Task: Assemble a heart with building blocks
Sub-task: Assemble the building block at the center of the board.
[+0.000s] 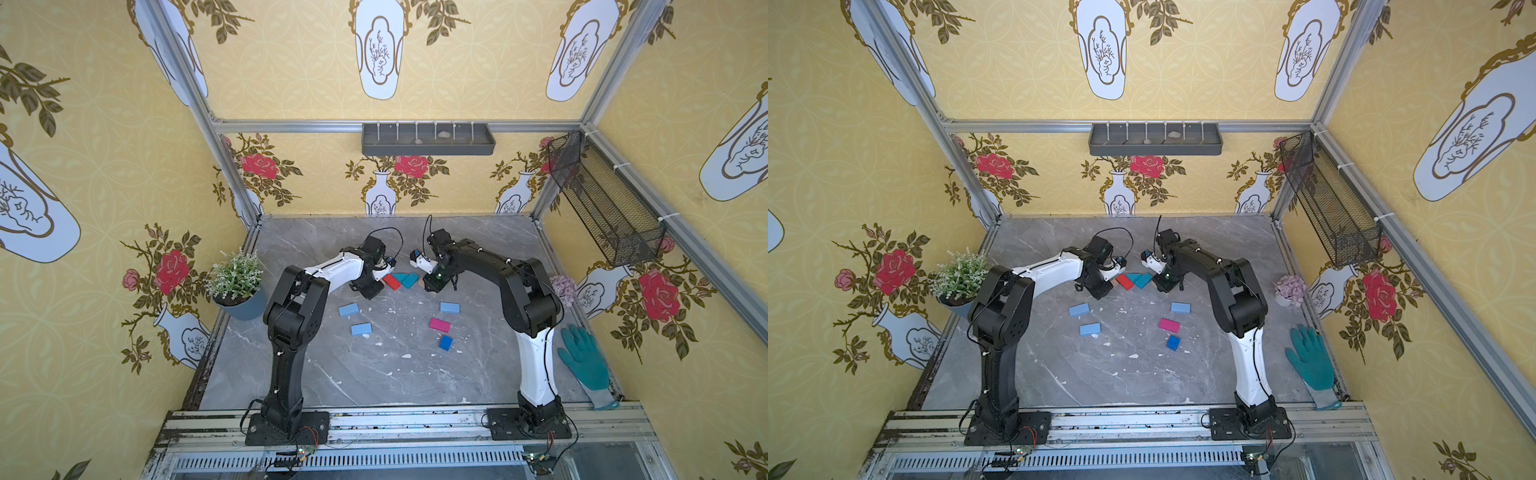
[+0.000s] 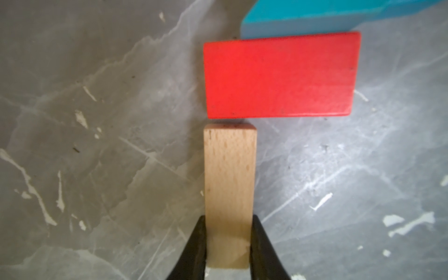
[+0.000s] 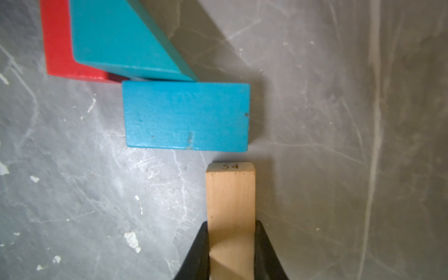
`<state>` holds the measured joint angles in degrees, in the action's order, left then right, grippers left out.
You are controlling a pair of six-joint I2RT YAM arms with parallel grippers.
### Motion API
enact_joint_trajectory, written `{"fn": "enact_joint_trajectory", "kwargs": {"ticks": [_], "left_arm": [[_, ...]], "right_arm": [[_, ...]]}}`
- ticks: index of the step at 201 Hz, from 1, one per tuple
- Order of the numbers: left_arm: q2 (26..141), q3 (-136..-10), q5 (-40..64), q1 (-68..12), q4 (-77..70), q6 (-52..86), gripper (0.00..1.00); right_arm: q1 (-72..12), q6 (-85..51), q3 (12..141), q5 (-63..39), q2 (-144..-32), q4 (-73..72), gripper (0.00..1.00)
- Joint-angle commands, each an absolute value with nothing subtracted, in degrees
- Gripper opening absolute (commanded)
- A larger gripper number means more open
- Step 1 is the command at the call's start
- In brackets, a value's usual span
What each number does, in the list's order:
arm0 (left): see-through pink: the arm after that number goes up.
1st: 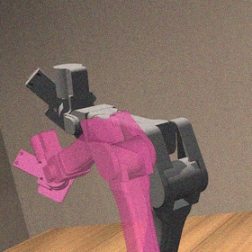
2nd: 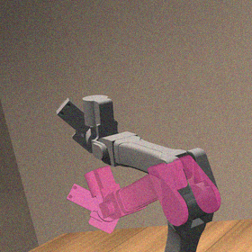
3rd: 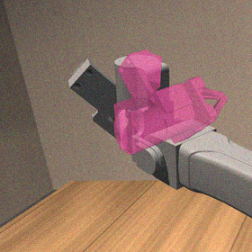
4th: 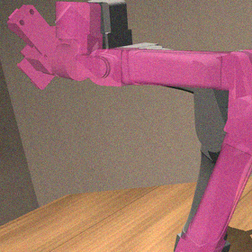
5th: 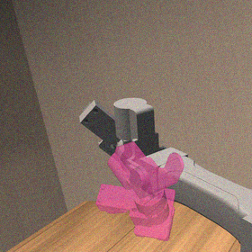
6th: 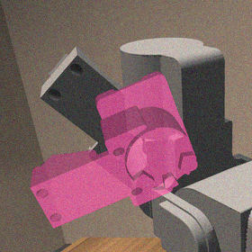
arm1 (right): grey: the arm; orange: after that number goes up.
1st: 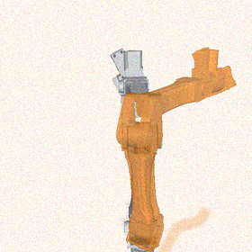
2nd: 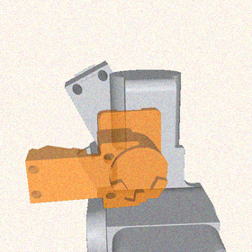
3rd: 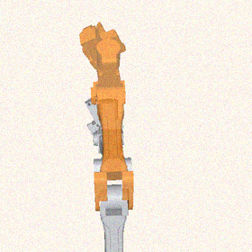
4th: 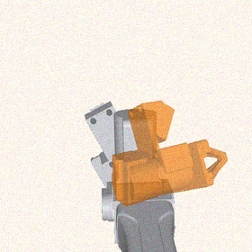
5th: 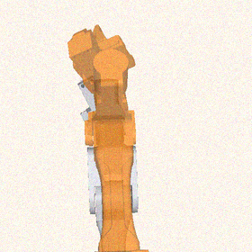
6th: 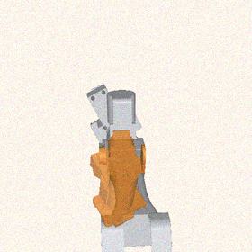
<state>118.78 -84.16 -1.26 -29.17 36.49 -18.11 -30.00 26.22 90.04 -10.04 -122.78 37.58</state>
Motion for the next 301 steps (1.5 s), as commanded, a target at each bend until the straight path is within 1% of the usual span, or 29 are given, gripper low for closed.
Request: {"fn": "enact_joint_trajectory", "kwargs": {"ticks": [1, 169, 206, 211, 219, 223, 229, 238, 250, 253, 257, 262, 264, 268, 280, 301], "left_arm": [[119.31, -84.25, -0.62, -29.09, 37.09, -18.54, 0.24], [119.53, -84.46, -0.36, -29.62, 37.09, -17.92, 0.26], [119.72, -84.46, -0.69, -29.79, 37.09, -17.58, 0.29], [119.72, -84.46, -0.71, -29.79, 37.09, -17.62, 0.30], [119.71, -84.46, -0.78, -29.79, 37.09, -17.49, 0.32], [119.75, -84.39, -0.87, -29.79, 37.09, -17.45, 0.36], [119.72, -84.29, -0.97, -29.79, 37.01, -17.36, 0.44], [119.66, -84.29, -0.97, -29.82, 37.00, -17.18, 0.59], [119.54, -84.20, -0.97, -29.84, 36.91, -16.82, 0.80], [119.53, -84.20, -0.97, -29.80, 36.85, -16.67, 0.83], [119.46, -84.12, -0.97, -29.80, 36.83, -16.49, 0.86], [119.23, -83.92, -0.97, -29.79, 36.57, -16.20, 0.88], [119.19, -83.86, -0.97, -29.79, 36.45, -16.14, 0.89], [118.96, -83.71, -0.97, -29.79, 36.24, -15.94, 0.91], [118.28, -83.12, -1.00, -29.79, 35.81, -15.33, 0.94], [116.19, -82.02, -1.07, -29.75, 35.35, -14.69, 0.96]], "right_arm": [[-30.23, 26.62, 90.22, -9.89, -123.48, 38.32, 0.13], [-30.94, 26.54, 91.65, -10.11, -124.54, 38.75, 0.14], [-31.03, 26.38, 91.43, -9.81, -124.50, 38.74, 0.19], [-31.00, 26.31, 91.33, -9.64, -124.53, 38.71, 0.21], [-31.01, 26.28, 91.19, -9.36, -124.65, 38.76, 0.27], [-30.86, 26.28, 91.08, -9.15, -124.63, 38.67, 0.30], [-30.94, 26.28, 90.98, -8.78, -124.65, 38.75, 0.35], [-30.94, 26.21, 90.87, -8.34, -124.72, 38.67, 0.50], [-30.88, 26.00, 90.84, -7.69, -124.88, 38.64, 0.66], [-30.85, 25.94, 90.75, -7.45, -124.93, 38.67, 0.72], [-30.81, 25.85, 90.57, -7.11, -124.91, 38.56, 0.81], [-30.85, 25.76, 90.55, -6.73, -124.98, 38.43, 0.98], [-30.85, 25.75, 90.49, -6.52, -125.03, 38.41, 1.00], [-30.85, 25.60, 90.48, -6.41, -125.05, 38.41, 0.98], [-30.84, 25.26, 90.14, -5.42, -124.99, 38.11, 0.98], [-30.76, 25.12, 89.17, -4.98, -123.97, 37.62, 0.98]]}}
